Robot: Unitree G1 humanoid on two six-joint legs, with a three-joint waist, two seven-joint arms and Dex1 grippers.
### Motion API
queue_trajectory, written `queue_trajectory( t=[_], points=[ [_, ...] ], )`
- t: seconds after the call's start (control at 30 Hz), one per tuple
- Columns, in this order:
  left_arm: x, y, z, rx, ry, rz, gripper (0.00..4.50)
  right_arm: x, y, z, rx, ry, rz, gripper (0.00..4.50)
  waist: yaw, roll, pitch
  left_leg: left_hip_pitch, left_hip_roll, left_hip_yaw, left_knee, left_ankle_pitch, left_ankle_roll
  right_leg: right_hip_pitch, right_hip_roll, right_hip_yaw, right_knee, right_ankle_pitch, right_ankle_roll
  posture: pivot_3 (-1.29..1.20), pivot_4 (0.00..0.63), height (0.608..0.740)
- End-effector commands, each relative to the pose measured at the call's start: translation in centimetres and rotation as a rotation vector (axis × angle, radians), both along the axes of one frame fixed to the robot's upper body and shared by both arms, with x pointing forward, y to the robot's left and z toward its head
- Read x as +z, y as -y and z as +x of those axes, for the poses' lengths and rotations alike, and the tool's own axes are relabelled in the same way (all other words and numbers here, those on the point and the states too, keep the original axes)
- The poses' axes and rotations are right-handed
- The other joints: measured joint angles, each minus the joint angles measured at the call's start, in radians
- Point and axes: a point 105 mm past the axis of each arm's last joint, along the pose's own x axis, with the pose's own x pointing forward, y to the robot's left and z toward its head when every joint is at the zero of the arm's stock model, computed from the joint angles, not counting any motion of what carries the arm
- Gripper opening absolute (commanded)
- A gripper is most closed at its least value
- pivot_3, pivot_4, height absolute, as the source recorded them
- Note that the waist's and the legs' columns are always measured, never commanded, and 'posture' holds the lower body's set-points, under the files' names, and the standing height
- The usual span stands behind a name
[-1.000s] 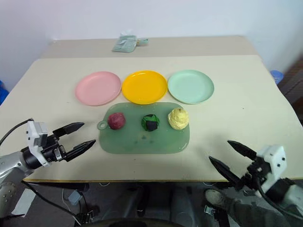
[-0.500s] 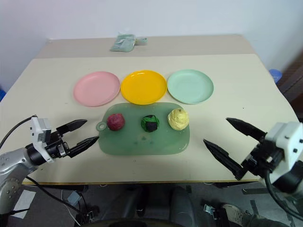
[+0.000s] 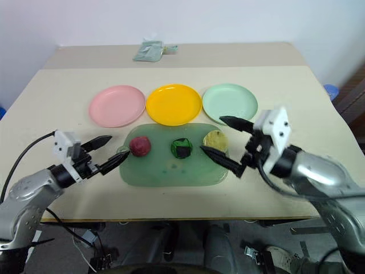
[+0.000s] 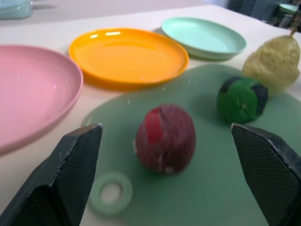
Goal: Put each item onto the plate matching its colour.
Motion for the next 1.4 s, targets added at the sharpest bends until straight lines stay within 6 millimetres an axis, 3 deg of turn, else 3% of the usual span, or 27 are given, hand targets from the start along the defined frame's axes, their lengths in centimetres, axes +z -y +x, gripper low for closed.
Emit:
queue_trajectory(
  t=[0.03,0.27,0.6,0.77,0.9,1.07,1.1,1.13,1.4],
  points=[
    [0.4,0.2,0.2,0.006,0.019,0.025,4.5,-1.6,0.6,0.6,0.058,0.012,-0.053,4.48,0.003,0.0,0.0,0.0,0.0,0.0,0.0,0.0,0.0,0.0,0.0,0.0,0.0,0.001,0.001,0.0,0.15,0.74],
    [0.3,0.5,0.9,0.006,0.013,0.041,4.5,-3.9,1.4,0.4,0.146,0.011,-0.133,4.48,-0.002,0.0,0.0,0.0,0.0,0.0,-0.002,0.002,-0.004,-0.001,0.0,0.0,0.001,0.003,0.004,0.0,0.15,0.74],
    [-1.4,1.5,1.7,0.052,-0.034,0.044,4.5,-2.4,1.1,1.7,0.214,0.074,-0.168,4.48,-0.001,0.001,0.0,0.0,0.002,0.0,0.004,0.002,-0.003,0.0,0.003,0.001,0.002,0.005,0.001,0.0,0.15,0.74],
    [-2.1,1.6,3.2,0.128,-0.04,0.057,4.5,-1.8,0.6,2.2,0.241,0.1,-0.164,4.48,0.003,0.001,0.0,0.0,0.001,0.0,0.005,0.002,-0.003,0.0,0.003,0.001,0.002,0.006,0.002,0.0,0.15,0.74],
    [-3.0,2.9,4.5,0.16,-0.053,0.064,4.5,-1.5,0.3,2.4,0.253,0.113,-0.164,4.48,0.001,0.001,0.0,0.0,0.001,0.0,0.006,0.002,-0.003,0.0,0.003,0.001,0.002,0.007,0.004,0.0,0.15,0.74],
    [-3.7,4.6,4.8,0.134,-0.063,0.037,4.5,-1.2,0.2,2.7,0.256,0.126,-0.169,4.48,-0.003,0.001,0.0,0.0,0.001,0.0,0.006,0.001,-0.003,0.0,0.003,0.001,0.003,0.008,0.004,0.0,0.15,0.74],
    [-3.7,4.7,4.8,0.136,-0.061,0.034,3.96,-1.1,0.2,2.7,0.256,0.129,-0.169,4.5,-0.002,0.001,0.0,0.0,0.001,0.0,0.006,0.001,-0.003,0.0,0.003,0.001,0.003,0.008,0.004,0.0,0.15,0.74],
    [-3.5,4.4,4.9,0.159,-0.047,0.031,3.81,-1.1,0.2,2.7,0.254,0.131,-0.17,4.5,-0.002,0.001,0.0,0.0,0.001,0.0,0.006,0.001,-0.003,0.0,0.003,0.001,0.003,0.008,0.004,0.0,0.15,0.74],
    [-1.6,2.3,6.8,0.277,0.003,-0.039,3.81,-0.9,0.1,2.7,0.24,0.143,-0.166,4.5,0.0,0.001,0.0,0.0,0.001,0.0,0.009,0.001,-0.003,0.0,0.004,0.001,0.004,0.008,0.004,0.0,0.15,0.74]
  ],
)
